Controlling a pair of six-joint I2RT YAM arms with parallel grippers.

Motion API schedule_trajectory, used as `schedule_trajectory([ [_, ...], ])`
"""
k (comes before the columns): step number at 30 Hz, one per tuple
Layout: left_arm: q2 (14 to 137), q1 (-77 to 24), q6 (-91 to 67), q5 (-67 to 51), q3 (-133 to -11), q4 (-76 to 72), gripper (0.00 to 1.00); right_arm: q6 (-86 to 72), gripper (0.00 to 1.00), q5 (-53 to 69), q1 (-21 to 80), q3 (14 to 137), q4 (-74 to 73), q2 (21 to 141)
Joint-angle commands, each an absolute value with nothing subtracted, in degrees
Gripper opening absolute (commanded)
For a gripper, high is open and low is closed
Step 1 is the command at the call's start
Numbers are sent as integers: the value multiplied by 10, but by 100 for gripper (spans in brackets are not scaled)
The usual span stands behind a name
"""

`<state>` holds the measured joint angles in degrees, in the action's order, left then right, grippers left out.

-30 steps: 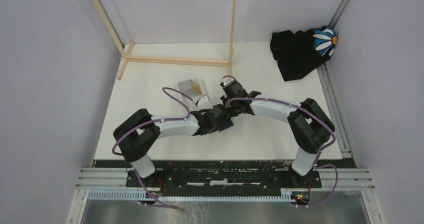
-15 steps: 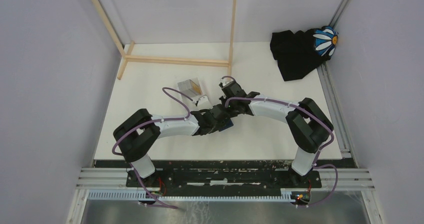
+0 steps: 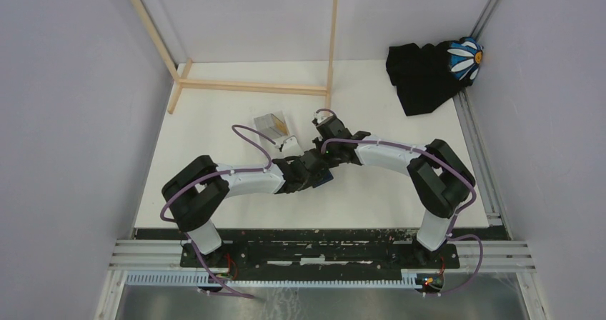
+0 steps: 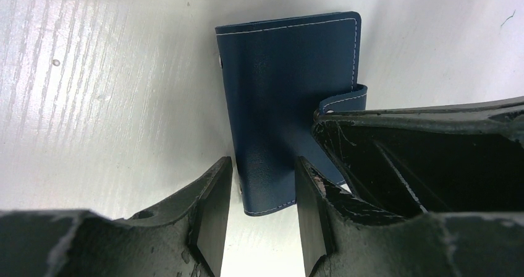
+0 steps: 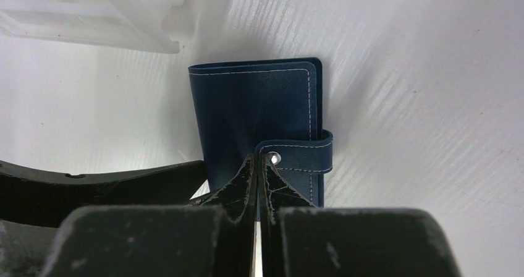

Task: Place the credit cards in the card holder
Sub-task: Close the card holder at the center of the board.

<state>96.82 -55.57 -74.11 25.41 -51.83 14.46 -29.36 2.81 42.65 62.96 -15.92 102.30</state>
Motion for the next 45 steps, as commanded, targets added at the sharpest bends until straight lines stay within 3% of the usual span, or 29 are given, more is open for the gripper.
schedule_trajectory([
  [1, 966, -555, -735, 270, -518, 134, 49, -295, 1, 30, 434, 635, -143, 1047],
  [23, 964, -554, -740, 275, -514, 136, 49, -302, 1, 36, 413, 621, -141, 1050],
  [31, 934, -554, -723, 301, -515, 129, 51, -285, 22, 22, 413, 641, -166, 1037],
  [45, 867, -555, -690, 312, -482, 59, 56, -275, 26, 46, 409, 654, -166, 1020],
])
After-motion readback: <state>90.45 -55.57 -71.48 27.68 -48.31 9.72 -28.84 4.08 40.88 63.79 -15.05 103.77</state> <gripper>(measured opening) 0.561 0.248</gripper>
